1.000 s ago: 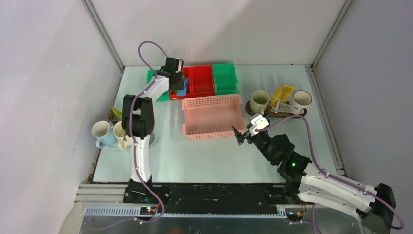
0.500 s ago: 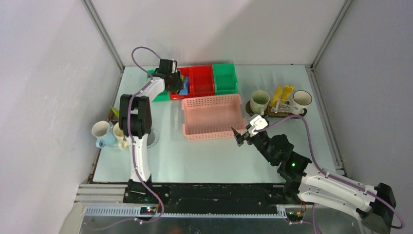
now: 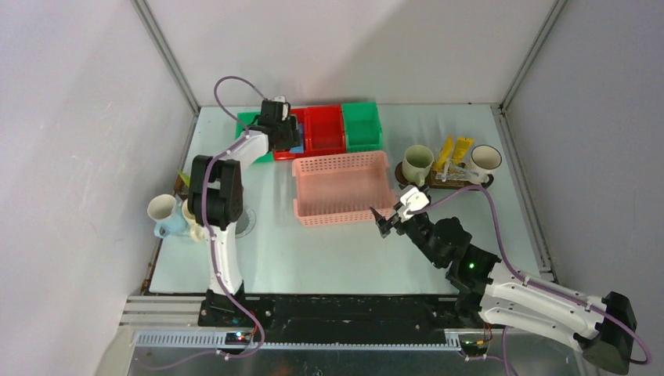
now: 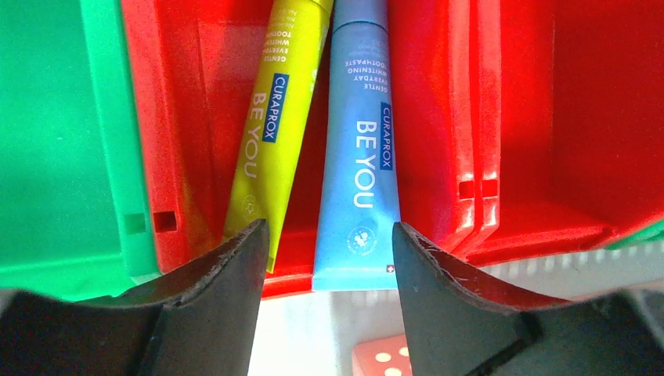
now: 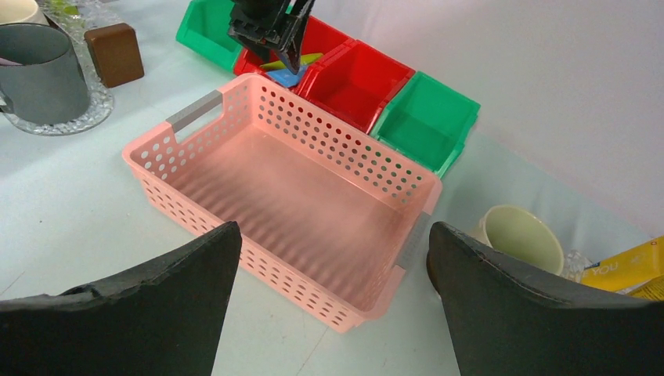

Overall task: Prepare toiletry sets of a toothbrush and toothpaste on the tray
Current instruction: Pick up the toothpaste from the storage box.

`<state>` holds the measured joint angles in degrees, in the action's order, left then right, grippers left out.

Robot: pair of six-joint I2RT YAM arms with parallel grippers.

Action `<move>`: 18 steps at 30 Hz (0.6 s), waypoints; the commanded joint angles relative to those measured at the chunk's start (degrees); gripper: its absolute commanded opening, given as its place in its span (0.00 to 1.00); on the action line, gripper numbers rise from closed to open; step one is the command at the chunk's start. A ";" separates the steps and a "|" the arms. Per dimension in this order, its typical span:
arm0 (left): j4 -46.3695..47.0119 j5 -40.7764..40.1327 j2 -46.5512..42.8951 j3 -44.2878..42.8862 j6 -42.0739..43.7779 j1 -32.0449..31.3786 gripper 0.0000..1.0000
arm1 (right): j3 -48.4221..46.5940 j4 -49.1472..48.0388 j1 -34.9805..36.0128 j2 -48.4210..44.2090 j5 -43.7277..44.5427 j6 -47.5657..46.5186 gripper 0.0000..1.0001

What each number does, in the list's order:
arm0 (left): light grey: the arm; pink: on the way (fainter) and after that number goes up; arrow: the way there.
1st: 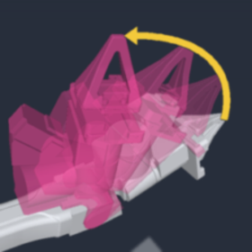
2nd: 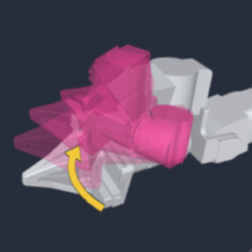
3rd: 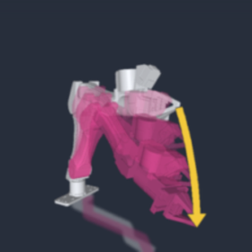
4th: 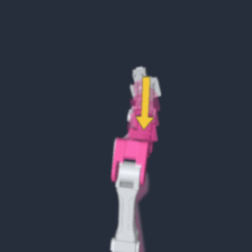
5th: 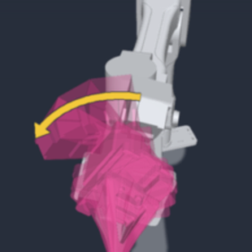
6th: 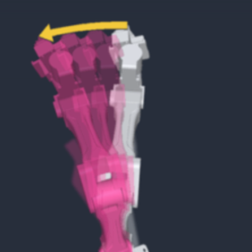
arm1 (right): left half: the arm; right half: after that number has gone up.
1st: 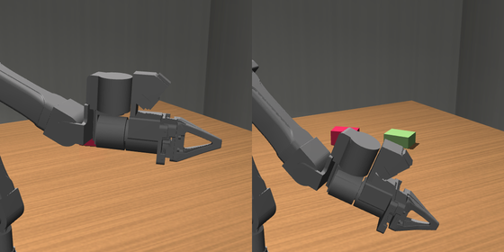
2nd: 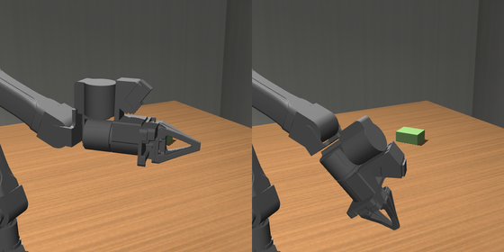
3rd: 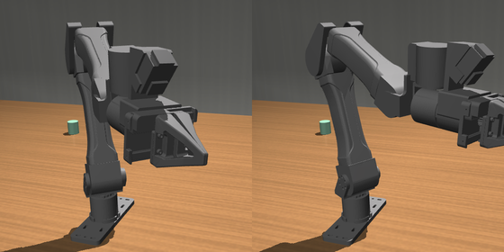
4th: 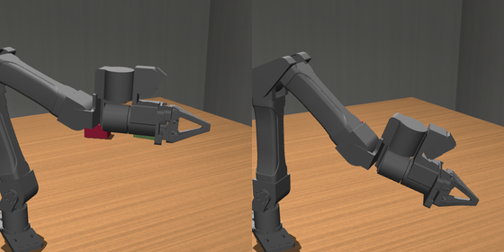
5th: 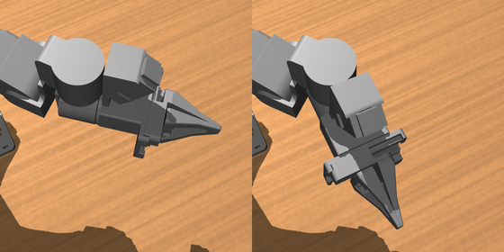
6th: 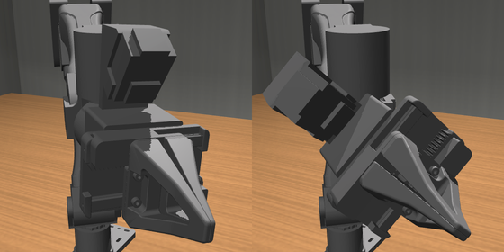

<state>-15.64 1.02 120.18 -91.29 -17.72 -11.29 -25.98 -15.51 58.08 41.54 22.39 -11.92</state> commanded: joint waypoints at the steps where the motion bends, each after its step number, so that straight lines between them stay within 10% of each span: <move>1: 1.42 -7.59 -3.54 -1.55 1.42 -0.58 0.62 | -2.50 -1.28 0.80 -0.67 1.68 1.04 0.92; 18: -6.95 -9.28 3.29 -8.75 2.99 -0.29 0.47 | -2.46 -2.03 2.27 -0.03 3.42 1.02 0.92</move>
<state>-20.03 -7.99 121.86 -96.62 -15.97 -11.92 -25.98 -15.53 59.83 41.50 24.49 -11.38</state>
